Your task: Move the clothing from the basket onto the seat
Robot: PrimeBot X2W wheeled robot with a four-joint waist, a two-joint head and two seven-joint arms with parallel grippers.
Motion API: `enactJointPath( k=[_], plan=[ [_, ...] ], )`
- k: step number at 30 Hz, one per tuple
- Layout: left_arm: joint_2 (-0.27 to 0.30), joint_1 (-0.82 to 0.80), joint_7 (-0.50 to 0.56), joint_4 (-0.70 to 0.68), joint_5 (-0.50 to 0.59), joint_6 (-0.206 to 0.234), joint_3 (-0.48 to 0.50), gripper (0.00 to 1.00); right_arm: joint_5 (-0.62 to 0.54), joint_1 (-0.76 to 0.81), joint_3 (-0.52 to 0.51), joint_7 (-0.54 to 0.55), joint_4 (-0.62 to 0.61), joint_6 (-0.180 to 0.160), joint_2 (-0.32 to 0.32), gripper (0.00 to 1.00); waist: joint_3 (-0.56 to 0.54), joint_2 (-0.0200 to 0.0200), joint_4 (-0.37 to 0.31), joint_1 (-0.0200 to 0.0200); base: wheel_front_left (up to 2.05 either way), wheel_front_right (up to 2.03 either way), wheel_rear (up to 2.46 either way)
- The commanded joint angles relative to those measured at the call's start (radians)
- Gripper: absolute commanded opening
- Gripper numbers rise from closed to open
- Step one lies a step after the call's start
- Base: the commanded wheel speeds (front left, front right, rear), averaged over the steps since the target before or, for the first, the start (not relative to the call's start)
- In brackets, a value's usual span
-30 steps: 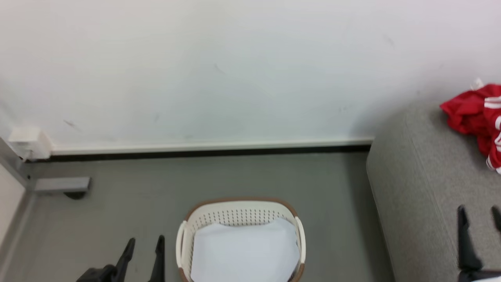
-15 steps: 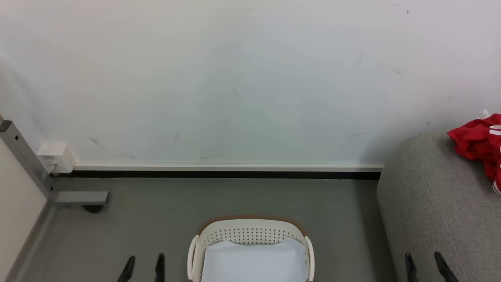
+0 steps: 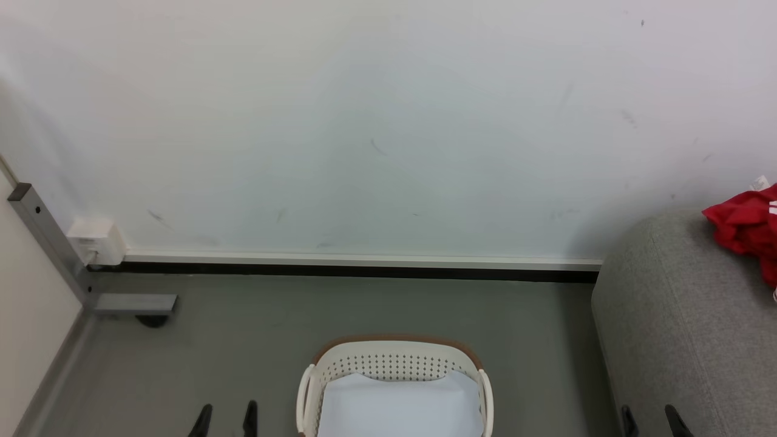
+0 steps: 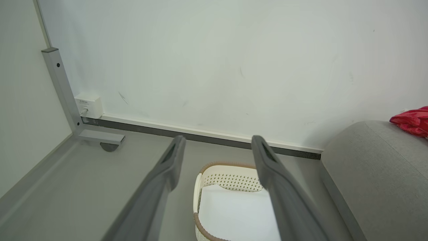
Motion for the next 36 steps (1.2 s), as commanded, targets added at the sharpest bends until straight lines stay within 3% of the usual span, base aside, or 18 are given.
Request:
enactJointPath(
  k=[1,2,5,36],
  plan=[
    [-0.003,0.008,0.0,0.005,0.004,-0.012,0.003,1.0,0.01,-0.004,0.0,-0.003,0.005,-0.003,0.002,1.0,-0.001,0.0,0.005,0.0,0.0,0.0,0.0],
    [-0.003,0.0,0.0,0.005,0.0,-0.013,0.0,0.0,0.006,0.001,0.002,0.0,0.003,0.0,0.0,0.0,-0.001,0.0,0.005,0.0,0.0,0.0,0.0],
    [-0.006,0.008,0.002,0.032,-0.002,-0.014,-0.003,0.0,0.008,0.004,0.005,0.007,0.026,0.0,0.002,0.0,-0.001,0.0,0.005,0.0,0.0,0.0,0.0],
    [-0.025,-0.08,0.143,0.028,-0.504,-0.057,0.082,0.0,0.52,-0.081,-0.046,0.146,-0.005,-0.001,0.001,0.0,0.019,0.0,0.003,0.0,0.0,0.0,0.0]
  ],
)
